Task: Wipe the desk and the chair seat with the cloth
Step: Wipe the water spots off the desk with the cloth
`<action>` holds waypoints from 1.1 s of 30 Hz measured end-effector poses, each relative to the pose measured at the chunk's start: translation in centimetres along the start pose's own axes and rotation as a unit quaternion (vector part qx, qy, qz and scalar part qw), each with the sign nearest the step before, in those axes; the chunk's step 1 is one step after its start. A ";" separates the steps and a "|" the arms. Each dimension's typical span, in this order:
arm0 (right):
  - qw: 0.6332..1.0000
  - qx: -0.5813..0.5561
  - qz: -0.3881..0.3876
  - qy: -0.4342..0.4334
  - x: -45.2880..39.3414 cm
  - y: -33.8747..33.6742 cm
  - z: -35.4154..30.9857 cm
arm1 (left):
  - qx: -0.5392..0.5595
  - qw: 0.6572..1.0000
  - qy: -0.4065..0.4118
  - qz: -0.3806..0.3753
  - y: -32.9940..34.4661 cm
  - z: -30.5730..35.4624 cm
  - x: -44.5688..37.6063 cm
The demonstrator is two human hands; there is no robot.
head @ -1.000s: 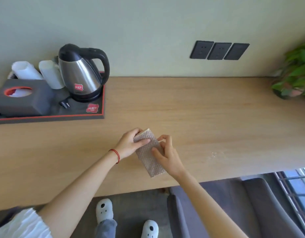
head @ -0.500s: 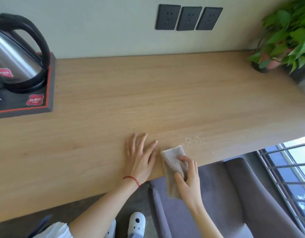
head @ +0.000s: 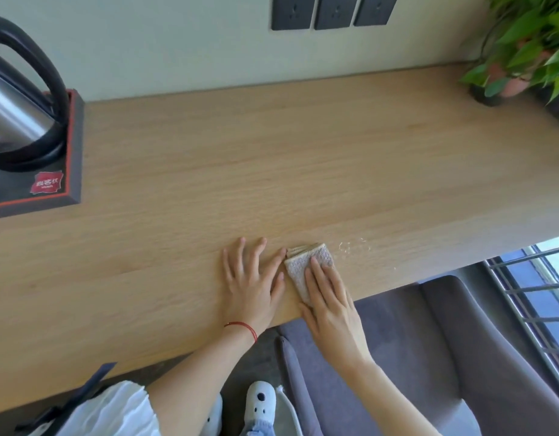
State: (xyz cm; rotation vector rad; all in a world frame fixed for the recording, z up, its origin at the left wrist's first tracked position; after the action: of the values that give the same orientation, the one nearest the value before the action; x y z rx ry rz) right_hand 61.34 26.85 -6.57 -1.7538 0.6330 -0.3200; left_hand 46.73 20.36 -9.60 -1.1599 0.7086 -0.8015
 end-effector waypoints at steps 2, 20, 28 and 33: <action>1.000 -0.004 0.000 -0.006 -0.5 -0.3 1.0 | 0.002 1.000 -0.002 0.006 0.1 -0.1 0.0; 0.985 -0.174 -0.001 0.012 -4.1 -1.6 5.0 | -0.010 1.000 -0.025 0.016 -0.2 1.7 -0.1; 0.957 -0.153 0.154 0.192 -6.6 -2.4 12.3 | -0.013 1.000 -0.026 -0.008 0.9 5.0 -2.2; 0.969 -0.193 0.096 0.116 -4.9 -1.0 7.1 | -0.031 0.999 -0.011 -0.010 0.8 5.0 -2.2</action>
State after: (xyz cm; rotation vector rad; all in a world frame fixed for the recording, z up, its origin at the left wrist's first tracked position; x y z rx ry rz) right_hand 61.28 35.49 -7.06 -2.0210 1.0853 -0.2832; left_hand 49.83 24.93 -8.98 -1.2316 0.7087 -0.7863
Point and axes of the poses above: each hand's wrist, its own x-axis away from the middle knuckle, its own y-axis out of the palm, z = x × y, the point moved 2 cm from there along -x, towards the middle knuckle
